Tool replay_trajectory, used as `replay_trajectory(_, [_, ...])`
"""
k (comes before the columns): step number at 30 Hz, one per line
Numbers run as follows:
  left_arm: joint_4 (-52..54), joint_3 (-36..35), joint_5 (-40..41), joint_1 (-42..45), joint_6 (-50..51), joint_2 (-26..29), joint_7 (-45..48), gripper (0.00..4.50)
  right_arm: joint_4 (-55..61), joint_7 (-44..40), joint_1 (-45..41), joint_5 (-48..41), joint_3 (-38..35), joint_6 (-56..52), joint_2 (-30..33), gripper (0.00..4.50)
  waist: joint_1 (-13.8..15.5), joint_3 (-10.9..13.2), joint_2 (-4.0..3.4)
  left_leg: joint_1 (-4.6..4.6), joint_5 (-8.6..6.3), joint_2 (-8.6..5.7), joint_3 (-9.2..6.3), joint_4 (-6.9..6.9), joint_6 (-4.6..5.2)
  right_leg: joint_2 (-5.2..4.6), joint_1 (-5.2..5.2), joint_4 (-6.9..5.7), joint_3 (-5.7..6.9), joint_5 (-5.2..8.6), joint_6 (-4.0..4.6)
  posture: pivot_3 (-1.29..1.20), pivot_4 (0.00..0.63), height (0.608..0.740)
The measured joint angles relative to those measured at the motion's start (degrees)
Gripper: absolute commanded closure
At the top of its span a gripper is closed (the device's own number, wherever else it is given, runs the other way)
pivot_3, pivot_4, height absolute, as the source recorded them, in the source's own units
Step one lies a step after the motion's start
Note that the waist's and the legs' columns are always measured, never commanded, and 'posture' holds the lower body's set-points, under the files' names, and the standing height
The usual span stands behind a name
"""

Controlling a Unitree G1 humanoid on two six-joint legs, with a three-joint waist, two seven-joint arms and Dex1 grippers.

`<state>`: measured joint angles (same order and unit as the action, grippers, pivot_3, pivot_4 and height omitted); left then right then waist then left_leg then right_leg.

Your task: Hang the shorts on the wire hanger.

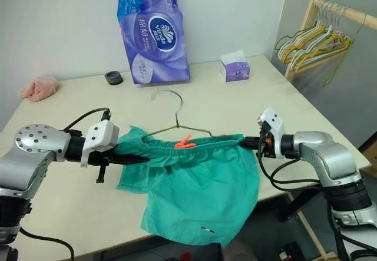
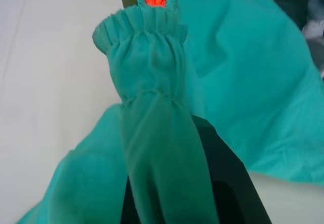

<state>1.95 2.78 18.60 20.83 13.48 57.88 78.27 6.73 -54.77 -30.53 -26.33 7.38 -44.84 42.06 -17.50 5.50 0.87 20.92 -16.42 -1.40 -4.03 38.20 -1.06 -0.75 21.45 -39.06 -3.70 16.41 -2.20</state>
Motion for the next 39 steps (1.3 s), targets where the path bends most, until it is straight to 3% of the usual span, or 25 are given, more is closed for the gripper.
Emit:
replay_trajectory(8, [-2.0, 1.7, -3.8, 0.2, -2.6, 0.6, -0.5, 4.42, 1.0, -2.5, -5.0, 3.0, 5.2, 1.8, 0.8, 4.5, 0.0, 0.0, 0.01, 0.02, 0.0, 0.01, 0.0, -0.01, 0.0, -0.02, 0.03, 0.02, 0.0, 0.0, 0.0, -0.32, 0.039, 0.74])
replay_trajectory(15, [-2.2, 3.2, -6.2, 1.0, -2.2, -2.5, -3.0, 4.42, 2.6, -2.8, -9.5, 5.6, 9.7, 1.9, -2.8, 4.5, -0.1, 0.0, 0.02, 0.09, 0.0, 0.01, -0.05, -0.01, 0.0, -0.04, 0.1, 0.01, 0.05, -0.01, 0.01, -0.32, 0.033, 0.74])
replay_trajectory(18, [-2.2, 3.2, -6.6, 1.0, -2.1, -2.6, -3.5, 4.42, 2.6, -3.1, -9.5, 6.3, 9.8, 2.2, -2.9, 3.76, 0.0, 0.0, 0.03, 0.15, 0.0, -0.01, -0.04, -0.01, 0.0, -0.09, 0.16, 0.02, 0.05, -0.01, 0.01, -0.32, 0.032, 0.74])
replay_trajectory(26, [-1.7, 3.6, -7.2, 0.1, -1.7, -4.2, -4.6, 4.43, 7.4, -4.1, -7.1, 12.1, 10.6, 8.3, 2.3, 1.03, 0.0, 0.0, 0.04, 0.14, 0.0, -0.02, -0.04, 0.0, 0.0, -0.1, 0.17, 0.01, 0.08, -0.01, 0.01, -0.32, 0.03, 0.74])
replay_trajectory(33, [-1.6, 3.8, -7.2, 0.0, -1.6, -4.4, -5.0, 4.43, 5.0, -3.1, -2.8, 16.6, 10.8, 10.2, 3.1, 1.02, -0.2, 0.0, 0.04, 0.12, 0.0, -0.02, -0.03, 0.0, 0.0, -0.09, 0.16, -0.03, 0.07, -0.01, 0.01, -0.33, 0.027, 0.74])
replay_trajectory(39, [-1.7, 4.3, -7.4, 0.2, -1.7, -4.5, -4.9, 4.43, -0.4, -2.6, -4.1, 19.8, 14.3, 12.4, -2.1, 1.02, -0.4, -0.1, 0.04, 0.11, 0.0, -0.02, -0.02, 0.0, -0.01, -0.08, 0.15, -0.04, 0.06, -0.01, 0.02, -0.33, 0.024, 0.74])
